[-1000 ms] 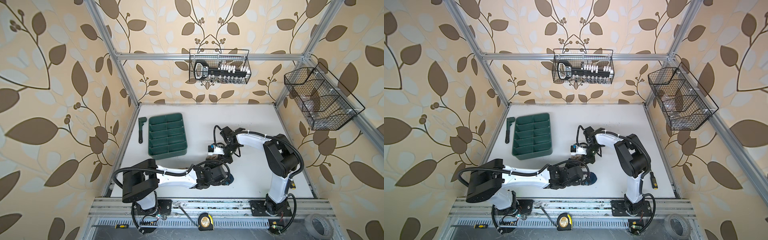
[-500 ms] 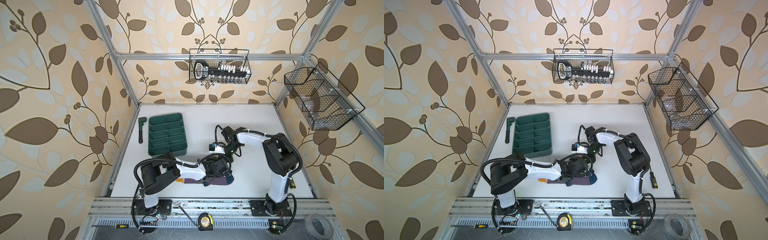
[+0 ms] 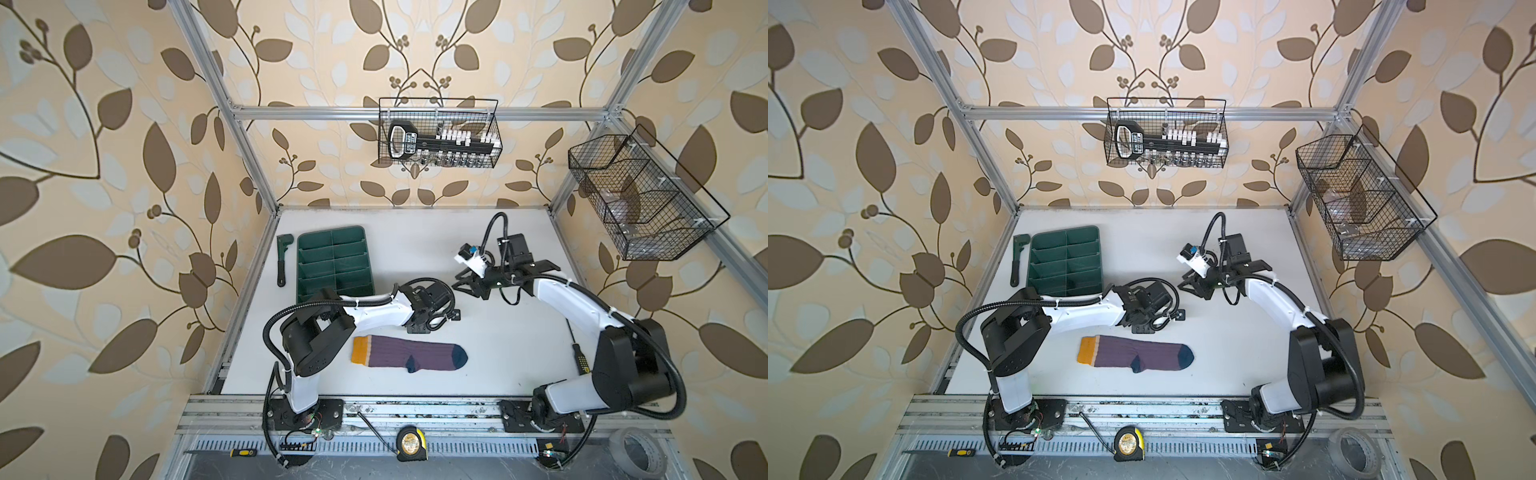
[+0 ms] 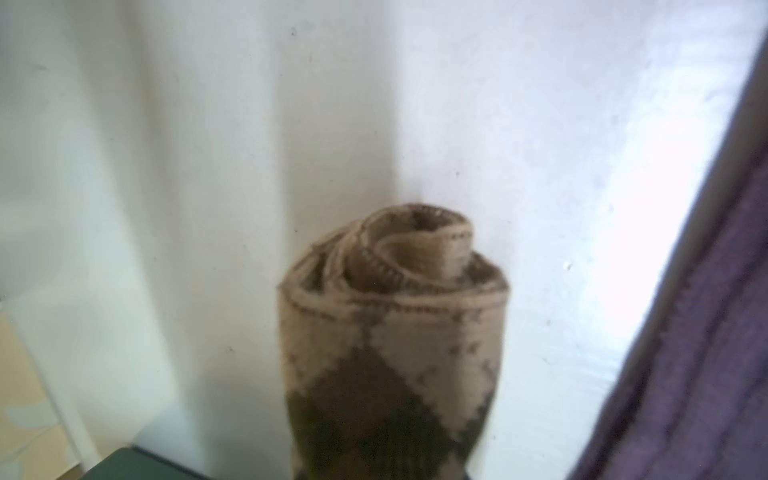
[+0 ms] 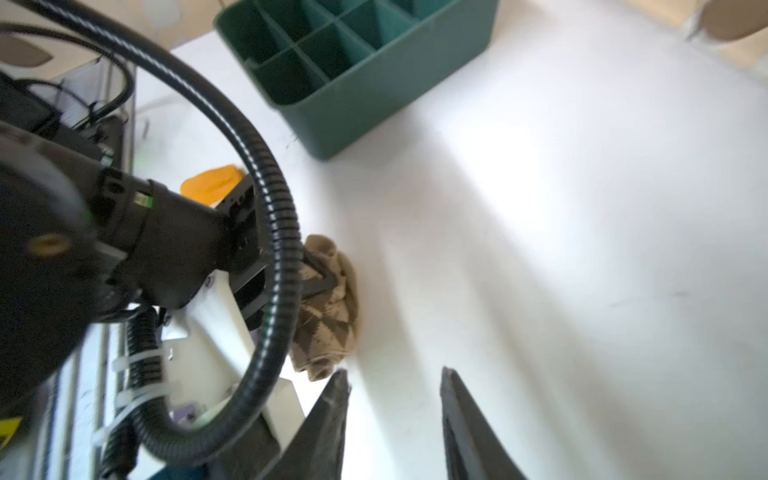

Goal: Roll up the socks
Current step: 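Grasp the rolled argyle sock with the right gripper while the left gripper holds it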

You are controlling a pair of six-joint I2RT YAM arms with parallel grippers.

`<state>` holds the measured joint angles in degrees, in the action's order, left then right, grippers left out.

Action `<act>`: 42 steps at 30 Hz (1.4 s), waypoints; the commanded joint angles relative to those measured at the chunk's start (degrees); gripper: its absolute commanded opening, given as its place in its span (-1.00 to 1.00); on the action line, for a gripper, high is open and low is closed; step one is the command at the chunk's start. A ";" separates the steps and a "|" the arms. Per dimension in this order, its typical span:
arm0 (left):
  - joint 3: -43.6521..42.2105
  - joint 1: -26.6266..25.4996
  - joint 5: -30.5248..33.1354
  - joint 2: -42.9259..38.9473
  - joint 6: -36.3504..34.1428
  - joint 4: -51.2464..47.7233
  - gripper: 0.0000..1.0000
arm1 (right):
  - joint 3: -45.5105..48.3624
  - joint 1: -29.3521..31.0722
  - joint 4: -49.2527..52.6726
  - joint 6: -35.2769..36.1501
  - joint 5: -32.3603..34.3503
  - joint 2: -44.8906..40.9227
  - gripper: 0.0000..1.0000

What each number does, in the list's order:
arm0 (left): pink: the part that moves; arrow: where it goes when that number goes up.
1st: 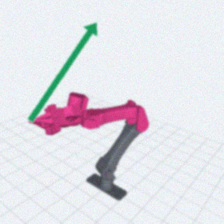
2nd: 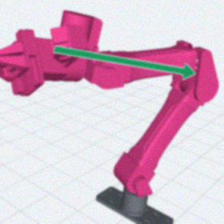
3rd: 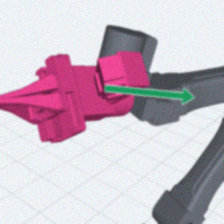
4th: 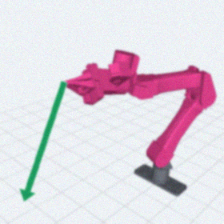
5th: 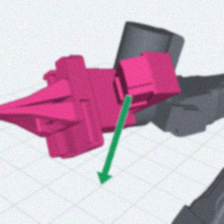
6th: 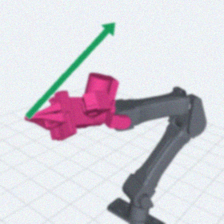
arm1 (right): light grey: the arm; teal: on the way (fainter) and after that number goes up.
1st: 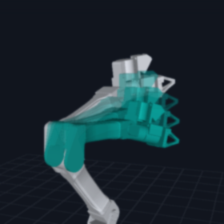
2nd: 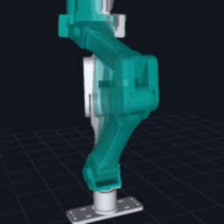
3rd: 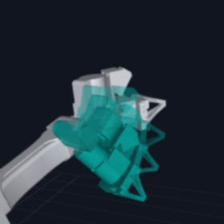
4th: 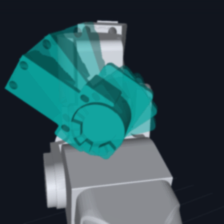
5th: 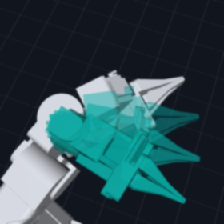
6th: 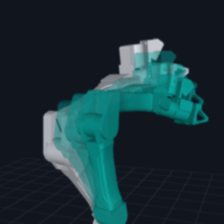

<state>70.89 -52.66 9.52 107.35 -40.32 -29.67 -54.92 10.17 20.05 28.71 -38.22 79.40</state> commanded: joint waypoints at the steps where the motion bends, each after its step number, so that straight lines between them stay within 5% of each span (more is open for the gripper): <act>1: 3.74 2.27 -11.28 3.55 2.71 -14.10 -1.00 | 4.97 -2.32 -11.26 -9.74 7.10 -9.18 -0.23; 6: 13.10 4.80 -18.64 10.71 3.96 -24.05 -1.00 | 13.83 -1.77 -17.61 -8.62 13.62 -25.47 -0.20; 8: 16.31 5.56 -20.57 14.13 4.52 -27.45 -1.00 | 16.38 1.28 -15.10 -0.89 12.79 -29.76 -0.21; 11: 21.05 6.92 -22.95 19.18 5.62 -31.66 -1.00 | 19.76 11.93 -8.27 13.79 22.32 -33.68 -0.11; 15: 23.45 7.81 -23.56 21.52 6.56 -32.47 -0.99 | 23.70 27.42 -7.37 24.55 39.70 -31.73 0.00; 20: 24.02 9.10 -24.74 21.84 6.89 -32.64 -0.98 | 23.62 36.70 -13.20 28.28 52.24 -18.29 0.04; 32: 24.64 10.82 -28.20 23.33 6.90 -33.16 -0.98 | 20.13 35.25 -28.99 30.12 50.88 1.34 0.25; 42: 24.99 11.09 -28.94 23.69 6.89 -33.08 -0.98 | 14.79 34.03 -31.27 30.78 46.77 12.77 0.26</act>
<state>98.72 -40.66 -19.77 125.75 -32.93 -59.27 -37.71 44.53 -8.73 58.17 11.09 90.17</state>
